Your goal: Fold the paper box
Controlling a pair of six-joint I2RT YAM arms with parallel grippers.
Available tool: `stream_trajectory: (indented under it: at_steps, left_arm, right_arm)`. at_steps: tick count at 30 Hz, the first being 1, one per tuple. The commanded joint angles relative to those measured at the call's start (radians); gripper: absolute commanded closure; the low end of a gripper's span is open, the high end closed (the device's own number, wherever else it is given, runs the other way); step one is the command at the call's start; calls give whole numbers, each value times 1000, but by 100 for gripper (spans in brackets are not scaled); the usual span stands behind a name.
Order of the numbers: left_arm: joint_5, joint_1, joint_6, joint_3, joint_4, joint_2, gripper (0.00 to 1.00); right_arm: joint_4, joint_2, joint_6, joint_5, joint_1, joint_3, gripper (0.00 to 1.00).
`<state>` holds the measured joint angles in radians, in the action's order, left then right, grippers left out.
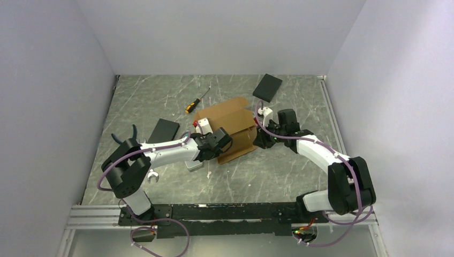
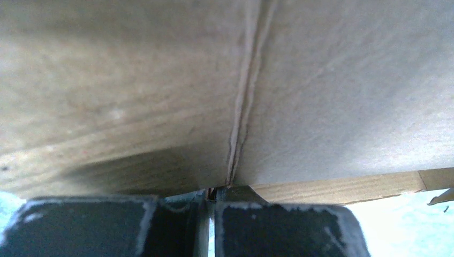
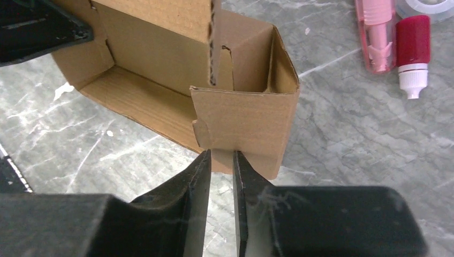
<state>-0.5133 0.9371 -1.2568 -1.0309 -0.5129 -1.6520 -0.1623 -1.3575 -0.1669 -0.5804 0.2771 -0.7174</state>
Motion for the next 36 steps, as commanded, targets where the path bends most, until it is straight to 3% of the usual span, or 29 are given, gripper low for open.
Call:
stream_trajectory:
  at_steps: [1,10,18,26,36]
  left_arm:
    - [31,0,-6,-9,19,-34,100]
    - [38,1,-7,-14,19,-44,100]
    - [41,2,-10,-18,15,-49,100]
    - [41,2,-7,-20,16,-50,100]
    - [47,2,-5,-24,17,-60,100]
  right_arm:
    - [48,38,-46,104,25,-24,72]
    - [52,54,-75,185,49,-27,67]
    - [25,91,-91,-13,50,-29,74]
    - [26,54,-60,6,46,-40,72]
    - [28,26,-61,19,48,-48,89]
